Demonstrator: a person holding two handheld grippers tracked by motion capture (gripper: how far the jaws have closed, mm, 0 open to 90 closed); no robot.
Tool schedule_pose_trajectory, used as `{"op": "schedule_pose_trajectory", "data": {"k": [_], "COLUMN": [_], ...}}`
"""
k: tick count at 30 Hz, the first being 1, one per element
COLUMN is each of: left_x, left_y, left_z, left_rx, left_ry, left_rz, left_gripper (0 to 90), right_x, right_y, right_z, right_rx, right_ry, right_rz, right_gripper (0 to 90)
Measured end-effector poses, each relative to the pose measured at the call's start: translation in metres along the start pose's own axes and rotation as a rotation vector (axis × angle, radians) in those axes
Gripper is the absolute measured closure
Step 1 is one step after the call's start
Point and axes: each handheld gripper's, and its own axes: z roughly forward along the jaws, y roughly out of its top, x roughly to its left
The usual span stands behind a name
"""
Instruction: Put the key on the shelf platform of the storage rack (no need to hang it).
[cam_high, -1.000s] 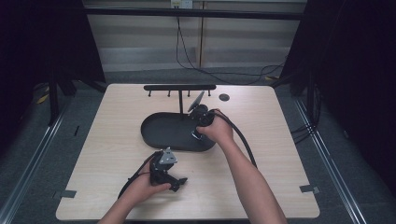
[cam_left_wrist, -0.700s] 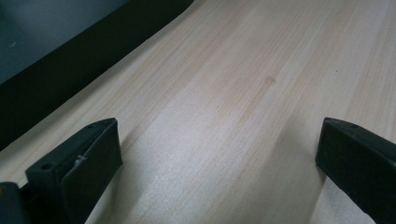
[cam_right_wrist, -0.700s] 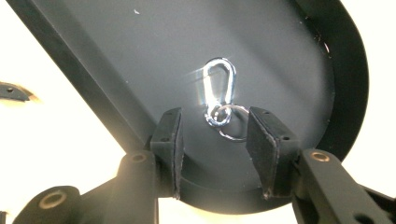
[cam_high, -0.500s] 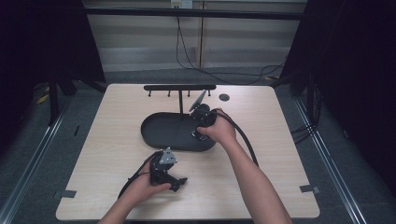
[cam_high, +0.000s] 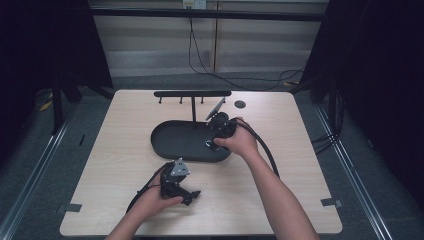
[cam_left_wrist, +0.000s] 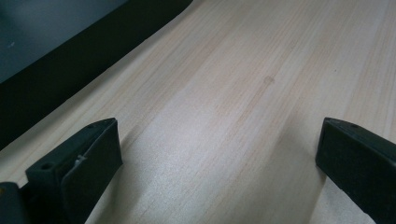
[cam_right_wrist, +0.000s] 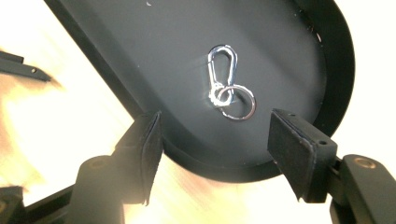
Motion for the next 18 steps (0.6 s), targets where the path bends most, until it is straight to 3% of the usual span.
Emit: {"op": "schedule_pose_trajectory", "data": {"k": [18], "left_x": [0.0], "left_y": [0.0], "left_z": [0.0], "left_rx": [0.0], "left_ry": [0.0], "left_rz": [0.0], "left_gripper": [0.0], "right_x": [0.002], "right_y": [-0.022], "right_z": [-0.013], "right_rx": [-0.034], "right_ry": [0.0], "right_rz": [-0.005], "right_gripper": [29.8]}}
